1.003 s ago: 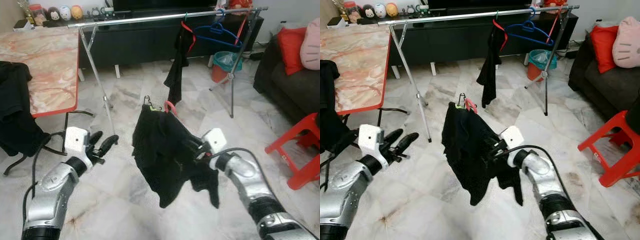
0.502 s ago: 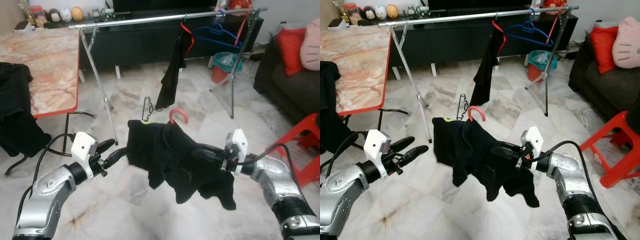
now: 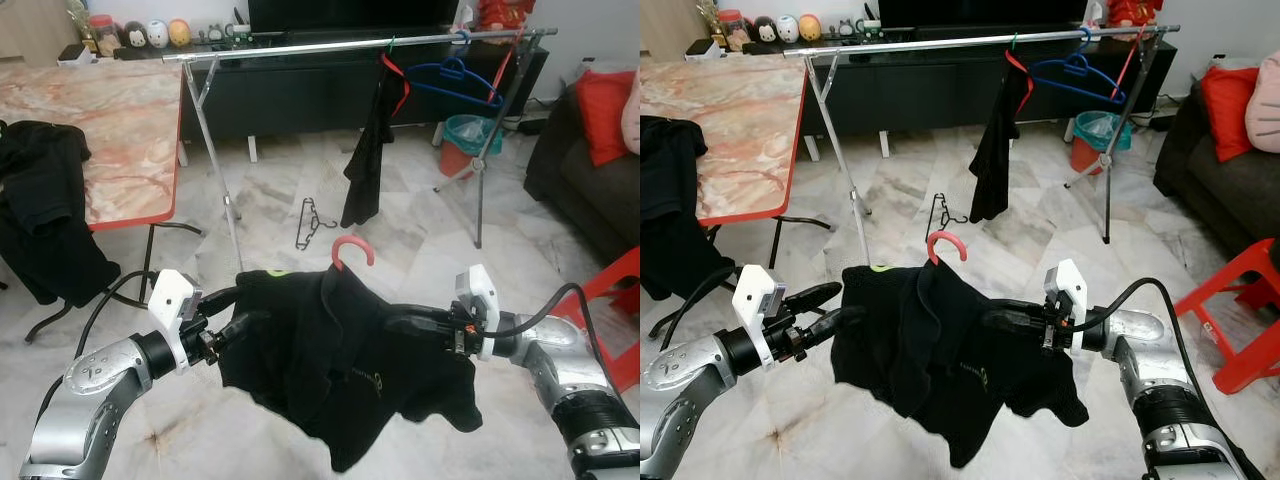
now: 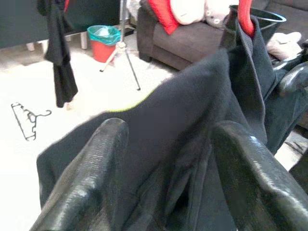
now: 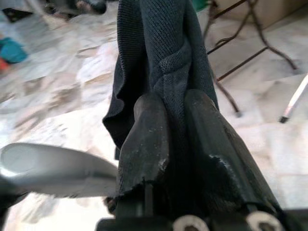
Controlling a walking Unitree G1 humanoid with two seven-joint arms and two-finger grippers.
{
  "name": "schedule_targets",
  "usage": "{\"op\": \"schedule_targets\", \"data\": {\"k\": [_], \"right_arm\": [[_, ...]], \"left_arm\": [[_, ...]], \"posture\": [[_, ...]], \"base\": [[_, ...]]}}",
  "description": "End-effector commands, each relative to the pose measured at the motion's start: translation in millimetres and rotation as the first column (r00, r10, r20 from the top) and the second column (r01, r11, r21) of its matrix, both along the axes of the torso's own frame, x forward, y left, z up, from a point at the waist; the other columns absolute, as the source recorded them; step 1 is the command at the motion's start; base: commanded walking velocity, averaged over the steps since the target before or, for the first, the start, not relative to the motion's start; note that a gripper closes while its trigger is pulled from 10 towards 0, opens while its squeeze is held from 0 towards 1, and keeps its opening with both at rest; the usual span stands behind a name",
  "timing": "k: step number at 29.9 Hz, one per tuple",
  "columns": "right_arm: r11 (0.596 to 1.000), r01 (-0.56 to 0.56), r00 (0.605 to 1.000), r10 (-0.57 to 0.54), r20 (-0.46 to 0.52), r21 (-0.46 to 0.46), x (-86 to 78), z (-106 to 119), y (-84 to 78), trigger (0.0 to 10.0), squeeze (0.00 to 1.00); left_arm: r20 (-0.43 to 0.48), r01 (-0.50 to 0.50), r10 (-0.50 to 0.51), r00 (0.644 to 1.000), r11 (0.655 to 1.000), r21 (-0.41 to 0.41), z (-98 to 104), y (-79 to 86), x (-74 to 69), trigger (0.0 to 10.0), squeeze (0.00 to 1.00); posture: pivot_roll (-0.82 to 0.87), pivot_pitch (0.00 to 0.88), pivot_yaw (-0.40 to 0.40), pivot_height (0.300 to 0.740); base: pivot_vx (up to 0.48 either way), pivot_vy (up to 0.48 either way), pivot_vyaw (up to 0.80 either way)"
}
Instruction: Hang hanger
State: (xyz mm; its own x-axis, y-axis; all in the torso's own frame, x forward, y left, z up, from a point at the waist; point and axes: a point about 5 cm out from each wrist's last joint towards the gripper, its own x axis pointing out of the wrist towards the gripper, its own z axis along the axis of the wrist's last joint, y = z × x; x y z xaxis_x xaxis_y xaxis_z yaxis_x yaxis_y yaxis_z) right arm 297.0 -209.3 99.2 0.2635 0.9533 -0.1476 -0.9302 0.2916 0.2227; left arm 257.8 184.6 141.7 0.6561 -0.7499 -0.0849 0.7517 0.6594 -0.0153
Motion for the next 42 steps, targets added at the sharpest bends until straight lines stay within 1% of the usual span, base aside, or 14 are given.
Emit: {"op": "schedule_targets", "data": {"k": [1,4,7,11,18,20,21,22,23,24,31,34,36,42], "right_arm": [[0.999,-0.031,0.999,0.030,0.042,0.022,2.9,11.7,0.0,10.0,0.00],[0.995,-0.094,0.996,0.093,0.010,0.025,-2.2,10.5,-0.2,10.0,0.00],[0.994,-0.108,0.994,0.108,0.004,0.026,-3.2,10.4,-0.3,10.0,0.00],[0.990,-0.137,0.991,0.137,-0.011,0.018,-4.5,10.0,-1.5,10.0,0.00],[0.984,-0.177,0.984,0.177,-0.002,0.026,-5.8,14.1,2.9,10.0,0.00],[0.980,-0.197,0.980,0.197,0.006,0.023,-6.9,16.1,5.8,10.0,0.00],[0.979,-0.202,0.979,0.202,0.009,0.023,-7.0,16.7,6.7,10.0,0.00],[0.978,-0.206,0.979,0.205,0.011,0.024,-7.1,17.2,7.3,10.0,0.00],[0.978,-0.206,0.979,0.205,0.011,0.024,-7.1,17.2,7.3,10.0,0.00],[0.977,-0.211,0.977,0.211,0.013,0.024,-7.3,17.8,8.3,10.0,0.00],[0.970,-0.241,0.970,0.240,0.029,0.033,-8.5,21.8,14.6,10.0,0.00],[0.967,-0.253,0.967,0.252,0.032,0.036,-9.4,22.3,17.0,10.0,0.00],[0.964,-0.263,0.965,0.262,0.033,0.037,-10.1,22.2,18.9,10.0,0.00],[0.961,-0.275,0.961,0.274,0.034,0.041,-10.8,22.5,21.9,10.0,0.00]], "left_arm": [[0.026,0.030,-0.030,0.999,1.000,-0.002,9.9,-1.5,1.3,10.0,1.00],[0.031,0.065,-0.065,0.997,0.998,-0.015,15.1,-4.4,2.7,10.0,1.00],[0.029,0.079,-0.079,0.996,0.997,-0.015,16.0,-5.7,2.6,10.0,1.00],[-0.002,0.170,-0.170,0.985,0.985,-0.022,16.8,-13.1,-0.8,10.0,1.00],[-0.032,0.210,-0.210,0.977,0.978,-0.004,10.8,-17.3,0.4,10.0,1.00],[-0.044,0.234,-0.233,0.972,0.972,0.029,5.3,-18.8,2.8,10.0,1.00],[-0.028,0.221,-0.220,0.975,0.974,0.047,4.4,-18.7,5.6,10.0,0.57],[-0.017,0.211,-0.210,0.978,0.976,0.060,3.8,-18.9,7.9,10.0,0.06],[-0.017,0.211,-0.210,0.978,0.976,0.060,3.8,-18.9,7.9,10.0,0.06],[-0.029,0.227,-0.225,0.974,0.972,0.068,2.4,-19.9,8.4,10.0,0.00],[-0.051,0.275,-0.272,0.961,0.959,0.074,-1.5,-26.8,5.8,10.0,0.00],[-0.067,0.314,-0.309,0.949,0.947,0.071,-4.2,-31.1,2.6,10.0,0.00],[-0.091,0.382,-0.376,0.922,0.922,0.062,-5.2,-37.1,-2.1,10.0,0.00],[-0.092,0.413,-0.406,0.909,0.908,0.072,-5.7,-43.7,-1.6,10.0,0.00]], "posture": [[0.04,0.012,-0.047,0.740],[0.04,0.025,-0.052,0.740],[0.04,0.026,-0.052,0.740],[0.04,0.031,-0.052,0.740],[0.04,0.032,-0.051,0.740],[0.04,0.031,-0.050,0.740],[0.04,0.030,-0.049,0.740],[0.04,0.029,-0.047,0.740],[0.04,0.029,-0.047,0.740],[0.04,0.028,-0.046,0.740],[0.04,0.030,-0.041,0.740],[0.04,0.029,-0.040,0.740],[0.04,0.029,-0.039,0.740],[0.04,0.029,-0.039,0.740]], "base": [[0.000,0.000,0.00],[0.000,0.000,0.00],[0.000,0.000,0.00],[0.000,0.000,0.00],[0.000,0.000,0.00],[0.000,0.000,0.00],[0.000,0.000,0.00],[0.000,0.000,0.00],[0.000,0.000,0.00],[0.000,0.000,0.00],[0.000,0.000,0.00],[0.000,0.000,0.00],[0.000,0.000,0.00],[0.000,0.000,0.00]]}}
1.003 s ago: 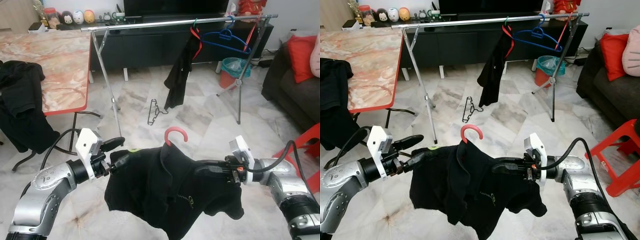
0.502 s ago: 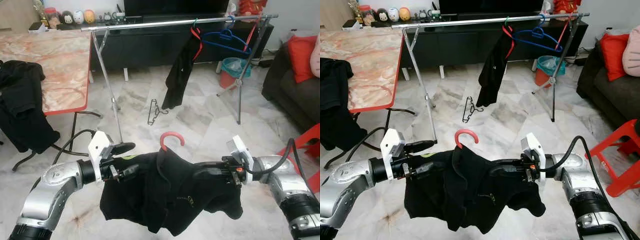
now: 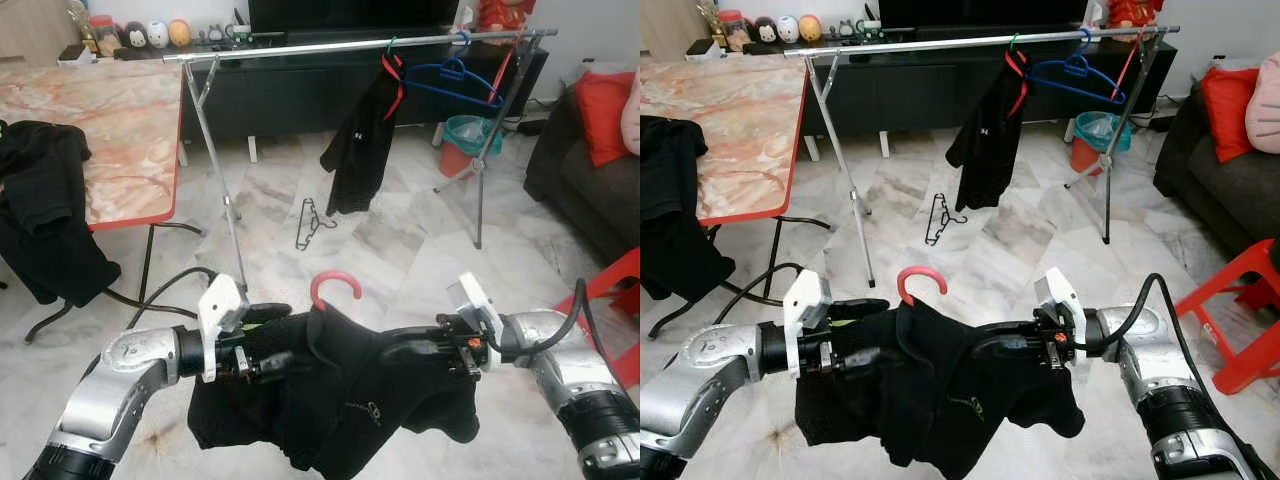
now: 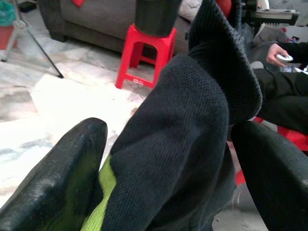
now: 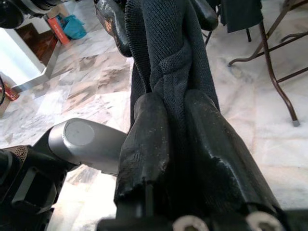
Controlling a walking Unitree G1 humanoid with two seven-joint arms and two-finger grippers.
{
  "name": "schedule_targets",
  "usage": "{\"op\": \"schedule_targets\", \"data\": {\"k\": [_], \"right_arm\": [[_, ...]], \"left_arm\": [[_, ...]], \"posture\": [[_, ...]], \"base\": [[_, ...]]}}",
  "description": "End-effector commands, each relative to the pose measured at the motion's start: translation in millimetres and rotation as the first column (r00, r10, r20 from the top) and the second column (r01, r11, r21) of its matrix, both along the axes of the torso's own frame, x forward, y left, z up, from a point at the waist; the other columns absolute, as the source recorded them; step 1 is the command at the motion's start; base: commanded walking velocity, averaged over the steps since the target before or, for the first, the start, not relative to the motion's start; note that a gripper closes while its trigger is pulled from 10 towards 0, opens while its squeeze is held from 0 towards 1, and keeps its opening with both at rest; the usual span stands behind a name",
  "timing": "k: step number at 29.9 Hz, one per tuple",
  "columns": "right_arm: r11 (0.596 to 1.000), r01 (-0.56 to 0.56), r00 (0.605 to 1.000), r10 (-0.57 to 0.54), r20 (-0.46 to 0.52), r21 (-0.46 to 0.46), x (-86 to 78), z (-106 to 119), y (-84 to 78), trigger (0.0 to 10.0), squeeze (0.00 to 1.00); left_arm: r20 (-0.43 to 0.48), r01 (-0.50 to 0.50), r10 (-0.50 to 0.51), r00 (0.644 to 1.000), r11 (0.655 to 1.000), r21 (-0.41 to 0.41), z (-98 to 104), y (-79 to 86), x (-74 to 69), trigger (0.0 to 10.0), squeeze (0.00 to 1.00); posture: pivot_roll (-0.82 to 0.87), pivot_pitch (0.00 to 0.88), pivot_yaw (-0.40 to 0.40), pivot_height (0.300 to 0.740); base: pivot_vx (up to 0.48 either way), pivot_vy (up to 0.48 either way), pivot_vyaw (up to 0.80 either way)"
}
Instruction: Hang hanger
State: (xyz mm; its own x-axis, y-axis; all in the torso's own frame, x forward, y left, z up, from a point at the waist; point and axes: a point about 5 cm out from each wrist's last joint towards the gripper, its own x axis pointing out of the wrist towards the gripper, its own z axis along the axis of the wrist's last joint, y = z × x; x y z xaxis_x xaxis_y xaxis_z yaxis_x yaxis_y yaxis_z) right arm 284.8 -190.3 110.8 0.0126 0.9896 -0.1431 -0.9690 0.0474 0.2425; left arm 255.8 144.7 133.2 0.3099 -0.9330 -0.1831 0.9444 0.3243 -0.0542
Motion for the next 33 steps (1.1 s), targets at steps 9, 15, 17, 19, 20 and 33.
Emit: {"op": "schedule_targets", "data": {"k": [9,15,17,19,20,33], "right_arm": [[0.997,-0.052,0.998,0.049,0.036,0.061,-0.8,8.3,12.0,10.0,0.00],[0.996,-0.056,0.998,0.053,0.037,0.067,-0.5,8.4,14.0,10.0,0.00],[0.996,-0.061,0.998,0.058,0.035,0.067,-0.8,7.7,15.5,10.0,0.00],[0.996,-0.062,0.998,0.059,0.035,0.070,-0.9,7.5,16.1,10.0,0.00],[0.995,-0.062,0.998,0.060,0.034,0.072,-1.0,7.5,16.5,10.0,0.00],[0.995,-0.067,0.997,0.064,0.036,0.071,0.5,7.2,19.1,10.0,0.00]], "left_arm": [[0.007,0.076,-0.076,0.997,0.997,-0.016,4.1,-17.7,-0.6,0.0,0.00],[-0.015,0.090,-0.091,0.996,0.995,-0.032,3.9,-19.1,-2.7,0.0,0.00],[-0.020,0.096,-0.097,0.995,0.995,-0.032,3.7,-19.3,-3.5,0.0,0.00],[-0.023,0.100,-0.101,0.995,0.994,-0.037,3.7,-20.1,-4.2,0.0,0.00],[-0.024,0.104,-0.105,0.994,0.994,-0.039,3.8,-20.6,-4.7,0.0,0.00],[-0.038,0.125,-0.127,0.991,0.991,-0.053,6.3,-21.9,-7.6,0.0,0.00]], "posture": [[0.04,0.030,-0.036,0.740],[0.04,0.031,-0.036,0.740],[0.03,0.030,-0.035,0.740],[0.04,0.030,-0.034,0.740],[0.04,0.031,-0.035,0.740],[0.04,0.028,-0.036,0.740]], "base": [[0.000,0.000,0.00],[0.000,0.000,0.00],[0.000,0.000,0.00],[0.000,0.000,0.00],[0.000,0.000,0.00],[0.000,0.000,0.00]]}}
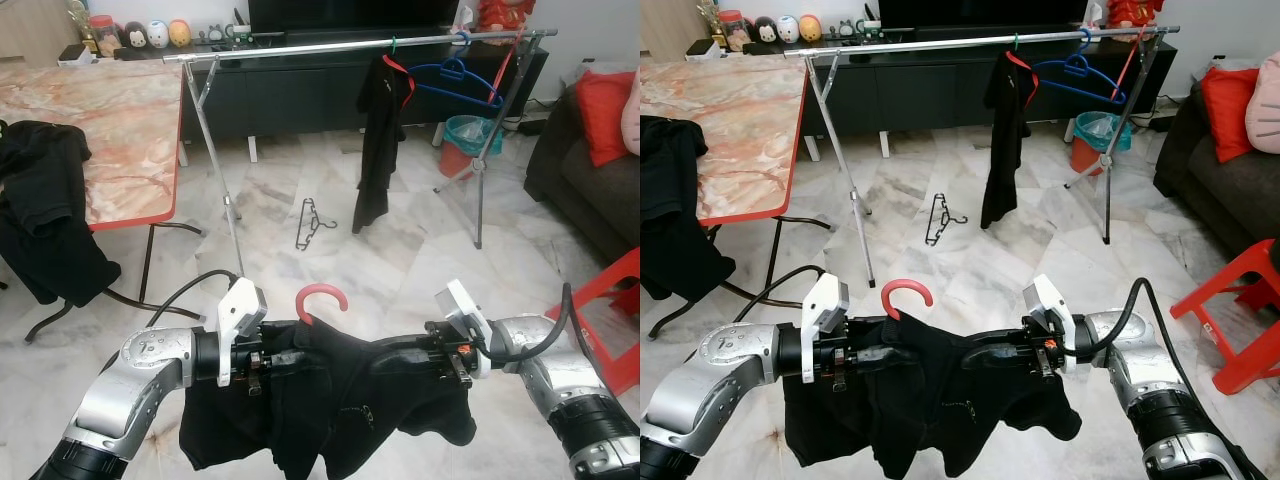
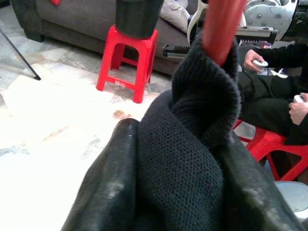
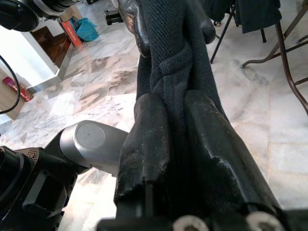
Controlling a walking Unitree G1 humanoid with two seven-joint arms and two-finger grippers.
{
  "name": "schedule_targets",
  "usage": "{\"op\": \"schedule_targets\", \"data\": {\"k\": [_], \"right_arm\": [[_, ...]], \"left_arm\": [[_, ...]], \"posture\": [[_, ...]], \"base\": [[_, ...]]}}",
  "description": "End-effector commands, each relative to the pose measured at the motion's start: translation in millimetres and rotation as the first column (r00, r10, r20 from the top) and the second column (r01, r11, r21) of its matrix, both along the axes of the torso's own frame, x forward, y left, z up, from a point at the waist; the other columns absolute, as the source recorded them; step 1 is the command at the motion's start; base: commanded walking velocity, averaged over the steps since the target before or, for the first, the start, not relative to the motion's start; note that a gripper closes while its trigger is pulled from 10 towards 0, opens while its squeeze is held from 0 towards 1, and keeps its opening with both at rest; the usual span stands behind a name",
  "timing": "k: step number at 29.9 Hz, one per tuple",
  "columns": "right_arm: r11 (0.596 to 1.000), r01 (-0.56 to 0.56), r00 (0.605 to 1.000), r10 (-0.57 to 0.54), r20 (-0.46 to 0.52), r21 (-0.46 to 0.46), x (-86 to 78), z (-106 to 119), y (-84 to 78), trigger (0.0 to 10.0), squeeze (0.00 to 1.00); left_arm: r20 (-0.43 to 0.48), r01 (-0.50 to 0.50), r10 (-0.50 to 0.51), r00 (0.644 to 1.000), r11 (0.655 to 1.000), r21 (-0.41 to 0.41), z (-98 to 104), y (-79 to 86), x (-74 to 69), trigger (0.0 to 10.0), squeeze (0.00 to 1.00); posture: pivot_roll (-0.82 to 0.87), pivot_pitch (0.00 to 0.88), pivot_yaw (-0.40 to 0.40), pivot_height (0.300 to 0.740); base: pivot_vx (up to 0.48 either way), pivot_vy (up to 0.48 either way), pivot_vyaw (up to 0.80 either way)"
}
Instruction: Hang hanger
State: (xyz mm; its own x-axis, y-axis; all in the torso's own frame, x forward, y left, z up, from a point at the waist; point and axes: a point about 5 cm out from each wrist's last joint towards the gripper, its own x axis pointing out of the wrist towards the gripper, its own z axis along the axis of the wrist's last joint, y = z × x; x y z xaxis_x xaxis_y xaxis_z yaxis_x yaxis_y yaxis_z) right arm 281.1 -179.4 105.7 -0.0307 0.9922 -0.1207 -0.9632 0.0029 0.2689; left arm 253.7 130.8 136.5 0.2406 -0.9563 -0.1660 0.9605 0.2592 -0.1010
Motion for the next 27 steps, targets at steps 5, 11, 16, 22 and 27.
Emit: {"op": "schedule_targets", "data": {"k": [5,11,16,22,27], "right_arm": [[0.998,-0.027,0.998,0.024,0.061,0.050,4.9,12.2,9.3,10.0,0.00],[0.999,-0.024,0.998,0.021,0.062,0.044,5.5,11.7,8.6,10.0,0.00],[0.999,-0.024,0.998,0.021,0.058,0.041,5.6,11.3,8.4,10.0,0.62],[0.999,-0.022,0.999,0.020,0.051,0.044,6.0,11.0,8.7,10.0,1.00],[0.998,-0.039,0.997,0.036,0.061,0.050,5.5,13.5,12.2,10.0,1.00]], "left_arm": [[-0.002,0.069,-0.069,0.998,0.997,-0.026,4.1,-7.8,-6.2,0.0,0.00],[-0.008,0.074,-0.074,0.997,0.997,-0.031,4.8,-7.8,-7.2,0.0,0.00],[-0.010,0.074,-0.075,0.997,0.997,-0.038,5.0,-8.0,-7.5,0.0,0.00],[-0.009,0.061,-0.062,0.998,0.998,-0.033,5.2,-5.3,-5.6,0.0,0.00],[-0.010,0.053,-0.053,0.999,0.998,-0.030,4.7,-3.7,-4.4,0.0,0.00]], "posture": [[0.04,0.026,-0.036,0.740],[0.04,0.027,-0.039,0.740],[0.04,0.026,-0.039,0.740],[0.04,0.025,-0.038,0.740],[0.04,0.026,-0.037,0.740]], "base": [[0.000,0.000,0.00],[0.000,0.000,0.00],[0.000,0.000,0.00],[0.000,0.000,0.00],[0.000,0.000,0.00]]}}
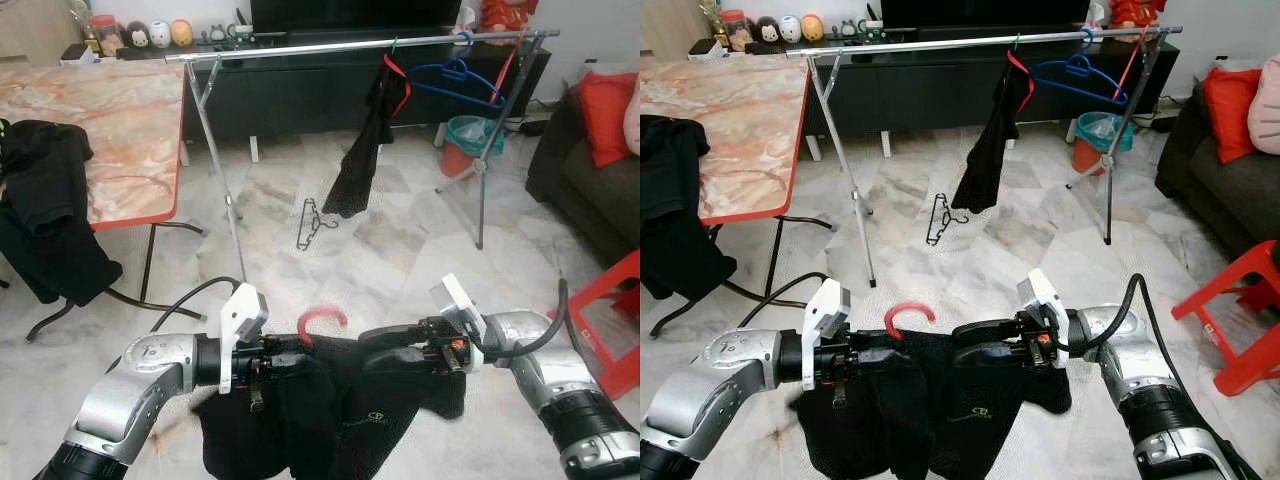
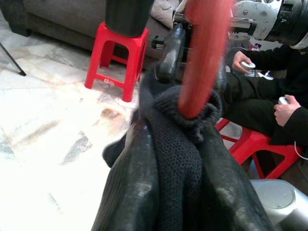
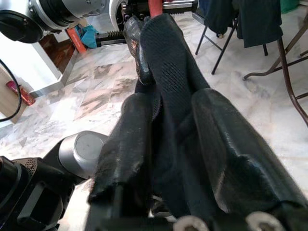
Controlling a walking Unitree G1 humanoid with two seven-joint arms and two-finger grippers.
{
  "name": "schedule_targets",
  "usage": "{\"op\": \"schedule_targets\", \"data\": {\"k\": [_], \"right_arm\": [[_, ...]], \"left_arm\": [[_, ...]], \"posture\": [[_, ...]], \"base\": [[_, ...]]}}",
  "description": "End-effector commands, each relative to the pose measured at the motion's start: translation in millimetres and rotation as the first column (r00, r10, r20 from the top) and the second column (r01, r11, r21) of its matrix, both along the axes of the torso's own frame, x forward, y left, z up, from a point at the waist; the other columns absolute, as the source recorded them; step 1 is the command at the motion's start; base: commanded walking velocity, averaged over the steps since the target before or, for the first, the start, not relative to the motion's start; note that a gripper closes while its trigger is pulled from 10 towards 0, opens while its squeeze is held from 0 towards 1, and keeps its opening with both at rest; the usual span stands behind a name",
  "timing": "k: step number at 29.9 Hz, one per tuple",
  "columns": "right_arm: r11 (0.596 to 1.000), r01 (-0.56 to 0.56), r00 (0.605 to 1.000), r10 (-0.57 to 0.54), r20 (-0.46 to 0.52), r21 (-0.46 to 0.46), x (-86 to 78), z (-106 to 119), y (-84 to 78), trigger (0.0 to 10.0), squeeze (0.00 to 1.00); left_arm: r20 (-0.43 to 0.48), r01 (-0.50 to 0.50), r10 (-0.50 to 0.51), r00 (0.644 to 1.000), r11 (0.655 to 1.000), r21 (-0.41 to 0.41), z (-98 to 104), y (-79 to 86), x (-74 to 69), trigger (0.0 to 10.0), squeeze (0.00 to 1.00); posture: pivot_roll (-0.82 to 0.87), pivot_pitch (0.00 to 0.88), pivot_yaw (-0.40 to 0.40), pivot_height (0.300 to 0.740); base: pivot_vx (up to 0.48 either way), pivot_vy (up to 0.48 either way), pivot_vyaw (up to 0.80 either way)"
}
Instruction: Hang hanger
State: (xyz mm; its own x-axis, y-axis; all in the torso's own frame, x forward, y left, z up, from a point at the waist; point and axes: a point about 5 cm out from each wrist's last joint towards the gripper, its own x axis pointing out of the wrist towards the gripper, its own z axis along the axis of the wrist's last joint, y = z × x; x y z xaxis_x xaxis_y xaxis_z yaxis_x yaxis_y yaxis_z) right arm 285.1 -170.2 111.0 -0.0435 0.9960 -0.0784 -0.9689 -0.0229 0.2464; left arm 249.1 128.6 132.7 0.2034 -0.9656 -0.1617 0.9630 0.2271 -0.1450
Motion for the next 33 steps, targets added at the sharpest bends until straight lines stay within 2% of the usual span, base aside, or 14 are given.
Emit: {"op": "schedule_targets", "data": {"k": [1,13,14,15,16,17,18,19,25,28,30,31,32,33], "right_arm": [[1.000,-0.022,0.999,0.022,0.037,0.008,1.6,8.3,3.2,10.0,1.00],[1.000,0.000,0.999,0.000,0.048,0.005,2.7,5.6,1.4,10.0,1.00],[0.999,0.049,0.994,-0.048,0.099,-0.001,7.2,6.6,2.0,10.0,1.00],[0.999,0.049,0.994,-0.048,0.099,-0.001,7.2,6.6,2.0,10.0,1.00],[0.989,0.144,0.981,-0.145,0.130,0.018,16.8,9.6,3.9,10.0,1.00],[0.979,0.203,0.966,-0.204,0.160,0.027,22.3,11.6,4.9,10.0,0.54],[0.970,0.240,0.953,-0.243,0.181,0.035,25.8,13.0,5.4,10.0,0.54],[0.964,0.261,0.947,-0.264,0.181,0.039,27.9,13.3,5.7,10.0,0.00],[0.980,0.196,0.967,-0.198,0.161,0.029,20.1,7.8,8.4,10.0,0.00],[0.971,0.236,0.954,-0.240,0.178,0.046,23.4,9.6,6.6,10.0,0.00],[0.946,0.318,0.922,-0.324,0.210,0.061,31.1,13.6,4.1,10.0,0.00],[0.913,0.399,0.883,-0.408,0.232,0.088,37.8,17.9,1.0,10.0,0.00],[0.875,0.472,0.839,-0.483,0.250,0.107,43.5,21.2,-2.5,10.0,0.00],[0.849,0.514,0.810,-0.526,0.259,0.119,46.5,23.0,-4.8,10.0,0.00]], "left_arm": [[0.033,0.019,-0.019,0.999,1.000,-0.015,8.4,-1.4,0.4,0.0,0.00],[0.029,-0.010,0.011,1.000,1.000,-0.012,4.4,-1.1,0.7,0.0,0.00],[0.034,-0.026,0.026,0.999,1.000,-0.003,3.0,-0.1,1.6,0.0,0.00],[0.034,-0.026,0.026,0.999,1.000,-0.003,3.0,-0.1,1.6,0.0,0.00],[0.042,-0.058,0.057,0.997,0.998,0.009,0.1,1.4,3.8,0.0,0.00],[0.044,-0.069,0.069,0.997,0.998,0.010,-1.3,1.6,3.8,0.0,0.00],[0.045,-0.076,0.076,0.996,0.997,0.011,-2.3,1.6,3.8,0.0,0.00],[0.042,-0.079,0.078,0.996,0.997,0.010,-3.1,1.5,3.5,0.0,0.00],[0.032,-0.071,0.072,0.997,0.997,-0.003,-2.4,1.3,0.4,0.0,0.00],[0.042,-0.095,0.094,0.995,0.996,0.004,-2.2,3.3,2.5,0.0,0.00],[0.062,-0.131,0.129,0.990,0.991,0.029,-5.1,4.7,5.7,0.0,0.00],[0.091,-0.186,0.181,0.979,0.981,0.051,-8.9,6.7,10.0,0.9,0.00],[0.116,-0.245,0.236,0.965,0.967,0.069,-12.7,9.3,14.5,3.2,0.00],[0.131,-0.282,0.271,0.954,0.956,0.079,-15.1,11.1,17.2,3.2,0.00]], "posture": [[0.04,0.026,-0.037,0.740],[0.04,0.027,-0.036,0.740],[0.04,0.029,-0.035,0.740],[0.04,0.029,-0.035,0.740],[0.04,0.029,-0.035,0.740],[0.04,0.027,-0.033,0.740],[0.04,0.028,-0.034,0.740],[0.04,0.028,-0.033,0.740],[0.05,0.028,-0.036,0.740],[0.05,0.028,-0.035,0.740],[0.04,0.027,-0.033,0.740],[0.04,0.026,-0.032,0.740],[0.04,0.030,-0.032,0.740],[0.04,0.030,-0.031,0.740]], "base": [[0.000,0.000,0.00],[0.000,0.000,0.00],[0.000,0.000,0.00],[0.000,0.000,0.00],[0.000,0.000,0.00],[0.000,0.000,0.00],[0.000,0.000,0.00],[0.000,0.000,0.00],[0.000,0.000,0.00],[0.000,0.000,0.00],[0.000,0.000,0.00],[0.000,0.000,0.00],[0.000,0.000,0.00],[0.000,0.000,0.00]]}}
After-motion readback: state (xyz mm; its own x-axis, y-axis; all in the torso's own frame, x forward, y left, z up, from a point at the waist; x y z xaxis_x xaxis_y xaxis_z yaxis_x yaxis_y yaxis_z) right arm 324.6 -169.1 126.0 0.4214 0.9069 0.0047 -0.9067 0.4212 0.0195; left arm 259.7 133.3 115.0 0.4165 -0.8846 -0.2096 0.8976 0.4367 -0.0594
